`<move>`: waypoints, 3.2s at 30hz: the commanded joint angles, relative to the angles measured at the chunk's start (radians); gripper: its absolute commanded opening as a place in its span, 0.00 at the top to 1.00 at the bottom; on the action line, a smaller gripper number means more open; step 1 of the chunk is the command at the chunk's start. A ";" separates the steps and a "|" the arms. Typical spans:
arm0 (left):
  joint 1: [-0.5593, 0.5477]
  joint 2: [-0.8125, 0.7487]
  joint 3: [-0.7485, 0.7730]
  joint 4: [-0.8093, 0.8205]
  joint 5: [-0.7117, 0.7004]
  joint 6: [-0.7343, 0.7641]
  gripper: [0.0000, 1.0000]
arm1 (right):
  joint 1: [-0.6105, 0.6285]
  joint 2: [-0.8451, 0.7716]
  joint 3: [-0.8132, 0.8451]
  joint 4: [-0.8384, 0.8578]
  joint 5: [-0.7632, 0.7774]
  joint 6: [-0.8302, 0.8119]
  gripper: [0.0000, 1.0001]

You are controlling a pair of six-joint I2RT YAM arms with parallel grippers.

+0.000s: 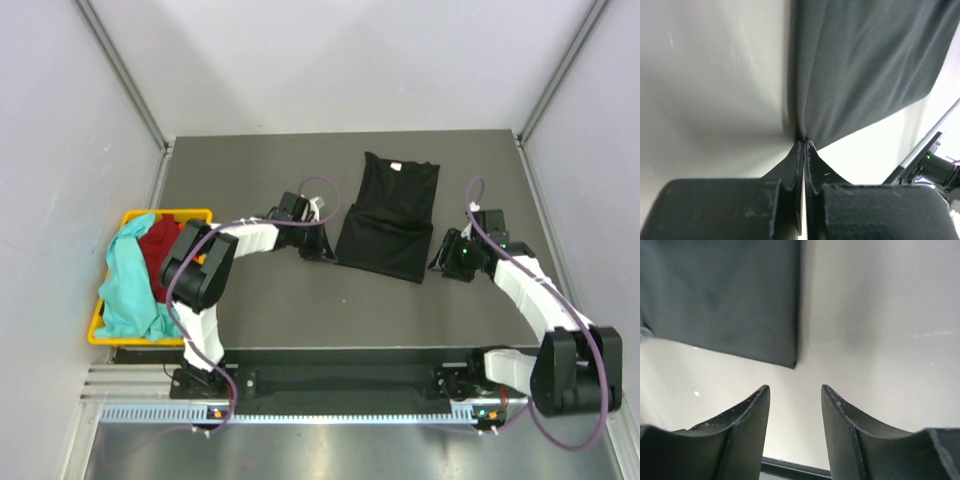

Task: Fold and stack the t-shirts
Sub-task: Fold the tshirt

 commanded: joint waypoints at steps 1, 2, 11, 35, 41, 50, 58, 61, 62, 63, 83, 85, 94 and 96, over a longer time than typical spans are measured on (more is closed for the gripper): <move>-0.012 -0.132 -0.088 0.079 -0.016 -0.044 1.00 | 0.008 -0.077 0.060 -0.106 0.041 -0.049 0.53; -0.012 -0.146 -0.106 0.085 -0.020 -0.048 1.00 | 0.009 -0.092 0.045 -0.093 0.011 -0.049 0.54; -0.053 -0.301 -0.274 0.054 -0.065 -0.104 1.00 | 0.037 -0.133 -0.101 -0.031 -0.091 -0.024 0.57; -0.121 -0.385 -0.071 -0.216 -0.410 0.027 0.63 | 0.078 0.035 0.087 0.039 -0.071 -0.070 0.57; -0.047 -0.235 0.045 -0.209 -0.277 0.117 0.66 | 0.078 0.137 0.146 0.088 -0.089 -0.078 0.58; -0.027 -0.088 0.171 -0.269 -0.205 0.329 0.66 | 0.078 0.210 0.146 0.151 -0.129 -0.090 0.58; -0.021 -0.025 0.179 -0.226 -0.182 0.373 0.66 | 0.078 0.235 0.159 0.167 -0.146 -0.104 0.58; -0.021 -0.010 0.183 -0.225 -0.181 0.373 0.66 | 0.078 0.235 0.161 0.168 -0.148 -0.105 0.57; -0.021 -0.005 0.186 -0.223 -0.181 0.375 0.66 | 0.078 0.235 0.161 0.171 -0.149 -0.104 0.57; -0.021 0.006 0.189 -0.222 -0.185 0.378 0.66 | 0.078 0.236 0.160 0.174 -0.151 -0.104 0.57; -0.021 0.072 0.265 -0.228 -0.188 0.412 1.00 | 0.080 0.270 0.150 0.206 -0.134 -0.101 0.58; -0.015 0.073 0.268 -0.219 -0.191 0.396 1.00 | 0.078 0.290 0.152 0.225 -0.115 -0.107 0.58; 0.018 0.030 0.200 -0.137 -0.192 0.312 1.00 | 0.080 0.370 0.202 0.246 -0.062 -0.113 0.62; 0.027 0.024 0.193 -0.125 -0.177 0.301 1.00 | 0.078 0.384 0.222 0.246 -0.051 -0.118 0.62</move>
